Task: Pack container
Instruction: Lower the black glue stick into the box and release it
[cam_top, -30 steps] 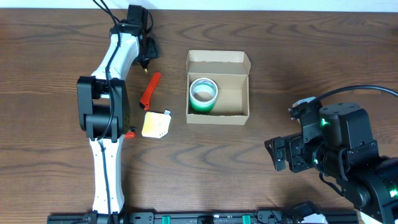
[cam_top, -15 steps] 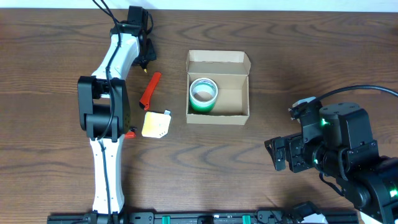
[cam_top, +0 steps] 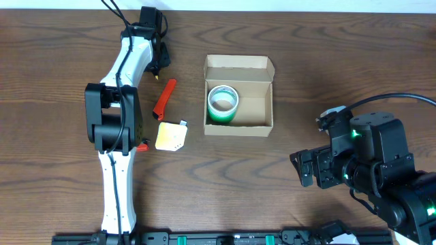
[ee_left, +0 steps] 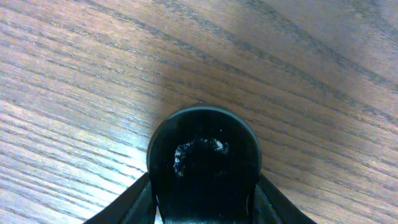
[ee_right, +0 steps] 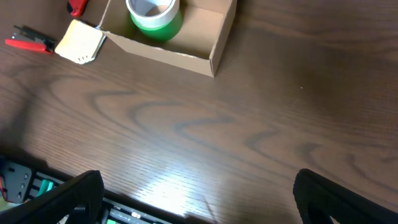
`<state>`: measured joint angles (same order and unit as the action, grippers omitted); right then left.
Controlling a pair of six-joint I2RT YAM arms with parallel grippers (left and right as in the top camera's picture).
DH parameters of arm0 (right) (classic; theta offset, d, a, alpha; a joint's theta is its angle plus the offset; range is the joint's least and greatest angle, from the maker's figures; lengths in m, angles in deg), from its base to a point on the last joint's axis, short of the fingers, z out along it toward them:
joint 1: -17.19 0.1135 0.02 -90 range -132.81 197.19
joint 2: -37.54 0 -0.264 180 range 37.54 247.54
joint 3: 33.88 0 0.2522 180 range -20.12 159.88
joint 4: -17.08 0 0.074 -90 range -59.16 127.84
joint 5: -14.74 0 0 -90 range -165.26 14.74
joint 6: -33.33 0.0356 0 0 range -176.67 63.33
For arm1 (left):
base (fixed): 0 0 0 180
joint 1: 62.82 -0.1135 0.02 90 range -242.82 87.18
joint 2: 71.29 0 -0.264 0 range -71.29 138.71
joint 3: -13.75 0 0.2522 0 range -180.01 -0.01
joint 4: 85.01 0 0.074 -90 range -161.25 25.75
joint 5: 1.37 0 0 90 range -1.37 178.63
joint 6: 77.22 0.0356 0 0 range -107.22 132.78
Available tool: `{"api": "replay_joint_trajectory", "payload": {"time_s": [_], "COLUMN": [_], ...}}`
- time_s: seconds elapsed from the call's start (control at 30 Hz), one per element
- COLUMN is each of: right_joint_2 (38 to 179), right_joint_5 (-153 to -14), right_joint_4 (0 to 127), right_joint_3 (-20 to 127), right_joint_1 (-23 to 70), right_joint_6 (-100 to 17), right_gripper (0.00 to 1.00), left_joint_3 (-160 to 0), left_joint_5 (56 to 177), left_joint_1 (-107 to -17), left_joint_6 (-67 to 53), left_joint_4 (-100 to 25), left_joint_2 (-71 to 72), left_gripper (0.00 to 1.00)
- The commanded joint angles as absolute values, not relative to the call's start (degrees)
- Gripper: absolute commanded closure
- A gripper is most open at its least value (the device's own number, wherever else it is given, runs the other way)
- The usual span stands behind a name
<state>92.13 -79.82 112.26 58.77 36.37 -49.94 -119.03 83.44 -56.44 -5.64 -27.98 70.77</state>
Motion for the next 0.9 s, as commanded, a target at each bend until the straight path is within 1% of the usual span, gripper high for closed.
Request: {"api": "replay_joint_trajectory", "payload": {"time_s": [0.0, 0.17, 0.33, 0.53, 0.7, 0.87], "right_joint_2": [91.8, 91.8, 91.8, 91.8, 91.8, 91.8], "right_joint_5": [-80.2, -80.2, -80.2, -80.2, -80.2, -80.2], "right_joint_4": [112.4, 112.4, 112.4, 112.4, 112.4, 112.4], "right_joint_3": [58.7, 58.7, 58.7, 58.7, 58.7, 58.7], "right_joint_1": [36.0, 36.0, 36.0, 36.0, 36.0, 36.0], "right_joint_6": [-50.5, -50.5, -50.5, -50.5, -50.5, -50.5], "right_gripper": [0.01, 0.01, 0.01, 0.01, 0.01, 0.01], "left_joint_3": [-120.1, -121.1, -126.9, -134.7, -135.2, -135.2], "left_joint_5": [82.2, 82.2, 82.1, 82.3, 85.5, 85.7], "left_joint_1": [-56.8, -56.8, -56.8, -55.1, -49.7, -40.2], "left_joint_6": [-6.1, -5.6, -2.4, 1.1, 2.6, 2.1], "left_joint_4": [-27.3, -26.9, -24.2, -15.9, -5.6, 3.6], "left_joint_2": [71.9, 71.4, 69.4, 63.4, 55.4, 50.2], "left_gripper": [0.59, 0.66, 0.72, 0.78, 0.85, 0.93]}}
